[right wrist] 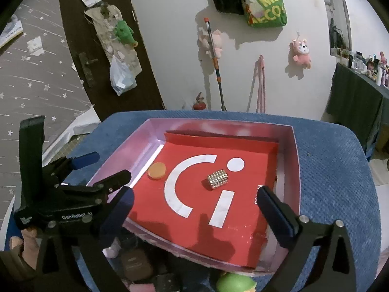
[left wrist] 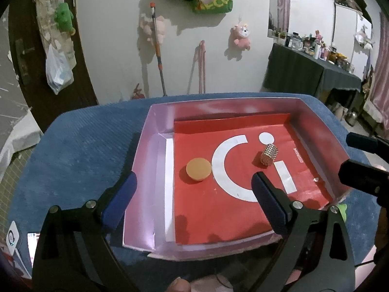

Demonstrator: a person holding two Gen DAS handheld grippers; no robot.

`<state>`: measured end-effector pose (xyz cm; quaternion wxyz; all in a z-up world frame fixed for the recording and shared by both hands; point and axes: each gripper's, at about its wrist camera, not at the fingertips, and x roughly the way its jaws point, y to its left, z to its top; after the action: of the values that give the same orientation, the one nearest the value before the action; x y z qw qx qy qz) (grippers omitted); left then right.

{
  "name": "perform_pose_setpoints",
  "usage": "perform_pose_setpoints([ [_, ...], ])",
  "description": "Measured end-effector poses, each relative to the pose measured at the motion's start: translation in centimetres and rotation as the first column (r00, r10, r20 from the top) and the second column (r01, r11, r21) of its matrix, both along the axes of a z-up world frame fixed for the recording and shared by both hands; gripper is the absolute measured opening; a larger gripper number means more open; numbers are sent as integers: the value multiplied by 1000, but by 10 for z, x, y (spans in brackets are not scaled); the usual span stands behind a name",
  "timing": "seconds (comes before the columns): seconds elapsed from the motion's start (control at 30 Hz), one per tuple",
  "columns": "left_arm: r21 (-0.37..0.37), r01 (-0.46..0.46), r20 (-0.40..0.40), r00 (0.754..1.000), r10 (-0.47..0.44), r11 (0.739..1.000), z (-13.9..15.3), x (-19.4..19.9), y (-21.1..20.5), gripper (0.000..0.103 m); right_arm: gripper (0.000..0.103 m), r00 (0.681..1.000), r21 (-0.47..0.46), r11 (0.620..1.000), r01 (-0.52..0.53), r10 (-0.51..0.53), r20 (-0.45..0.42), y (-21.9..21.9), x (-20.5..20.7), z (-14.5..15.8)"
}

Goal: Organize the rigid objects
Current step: 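Withdraw both tools from the box back toward the remaining objects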

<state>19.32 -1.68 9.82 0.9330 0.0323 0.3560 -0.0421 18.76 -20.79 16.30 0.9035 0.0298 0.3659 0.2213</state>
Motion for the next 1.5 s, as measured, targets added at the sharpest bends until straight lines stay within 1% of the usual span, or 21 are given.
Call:
perform_pose_setpoints([
  [0.1,14,6,20,1000,-7,1000,1,-10,-4,98,103,1000,18,1000,-7,6,9,-2,-8,2],
  [0.37,52,-10,132,991,3,999,2,-41,-11,99,103,999,50,999,5,-8,48,-11,-31,5],
  [0.43,53,-16,142,990,9,998,1,-47,-12,103,103,998,48,999,10,-13,65,-12,-37,5],
  [0.63,-21,-5,165,986,8,1000,-2,-64,-6,103,103,992,53,998,18,-24,121,-14,-59,6],
  [0.77,-35,-4,185,983,11,999,-5,-78,-6,103,103,986,41,999,32,-38,161,-14,-73,4],
  [0.9,-31,-12,181,983,17,999,-8,-85,-8,103,103,970,-17,997,70,-64,235,-12,-91,3],
  [0.97,-43,-11,176,984,18,999,-10,-90,-9,103,103,958,-43,995,86,-71,277,-10,-101,2],
  [1.1,-54,-10,163,986,19,999,-15,-97,-11,103,103,941,-73,991,109,-79,329,-8,-118,-2],
  [1.23,-72,-7,154,988,19,997,-21,-104,-13,103,103,937,-76,991,114,-81,341,-7,-128,-7],
  [1.3,-82,1,130,992,10,997,-24,-107,-14,103,103,935,-71,990,118,-87,343,-8,-131,-10],
  [1.5,-98,2,88,996,6,995,-35,-116,-17,103,103,932,-59,990,128,-100,347,-8,-144,-19],
])
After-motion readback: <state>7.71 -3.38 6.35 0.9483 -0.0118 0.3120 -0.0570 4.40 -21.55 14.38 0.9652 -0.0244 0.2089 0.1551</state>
